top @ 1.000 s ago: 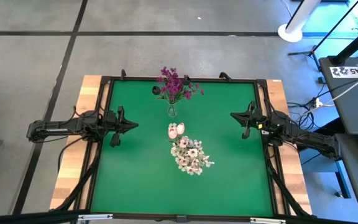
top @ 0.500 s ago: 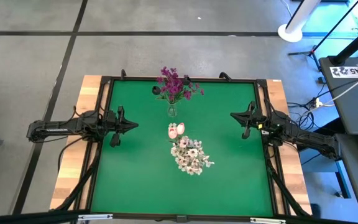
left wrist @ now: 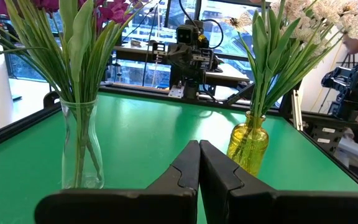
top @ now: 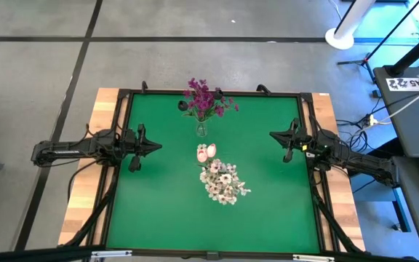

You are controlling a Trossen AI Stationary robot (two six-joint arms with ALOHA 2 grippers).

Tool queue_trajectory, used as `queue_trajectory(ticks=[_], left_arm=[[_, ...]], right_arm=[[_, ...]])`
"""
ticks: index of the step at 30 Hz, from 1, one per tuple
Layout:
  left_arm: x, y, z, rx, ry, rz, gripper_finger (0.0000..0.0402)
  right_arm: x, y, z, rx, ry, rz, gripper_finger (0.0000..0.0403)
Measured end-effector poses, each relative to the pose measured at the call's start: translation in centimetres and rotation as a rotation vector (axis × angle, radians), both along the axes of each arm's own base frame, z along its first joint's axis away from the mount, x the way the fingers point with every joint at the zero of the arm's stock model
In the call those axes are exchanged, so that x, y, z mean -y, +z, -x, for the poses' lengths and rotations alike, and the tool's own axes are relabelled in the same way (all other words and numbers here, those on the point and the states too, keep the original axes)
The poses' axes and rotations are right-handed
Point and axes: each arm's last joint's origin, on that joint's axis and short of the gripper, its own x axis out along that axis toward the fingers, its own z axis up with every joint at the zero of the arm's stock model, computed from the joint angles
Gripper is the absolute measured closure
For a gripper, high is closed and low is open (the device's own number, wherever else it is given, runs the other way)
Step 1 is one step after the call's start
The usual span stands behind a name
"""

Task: Sort flowers into vase by color
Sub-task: Return to Home Position

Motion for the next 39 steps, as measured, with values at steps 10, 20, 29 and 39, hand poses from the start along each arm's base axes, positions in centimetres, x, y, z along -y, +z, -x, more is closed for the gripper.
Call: queue_trajectory(ticks=[10,20,29,39], left_arm=[[0.00,0.00,0.00,0.001,0.000,0.000,0.0401],[0.00,0.01,0.00,0.001,0.000,0.000,0.0401],[0.00,0.01,0.00,0.001,0.000,0.000,0.0401],[0.00,0.00,0.00,0.000,0.000,0.000,0.0401]], right_arm=[[0.00,0.01,0.00,0.000,0.000,0.000,0.0402],[0.00,0.00,0.00,0.000,0.000,0.000,0.0402],[0.00,0.00,0.00,0.000,0.000,0.000,0.0402],[0.00,0.00,0.00,0.000,0.000,0.000,0.0402]])
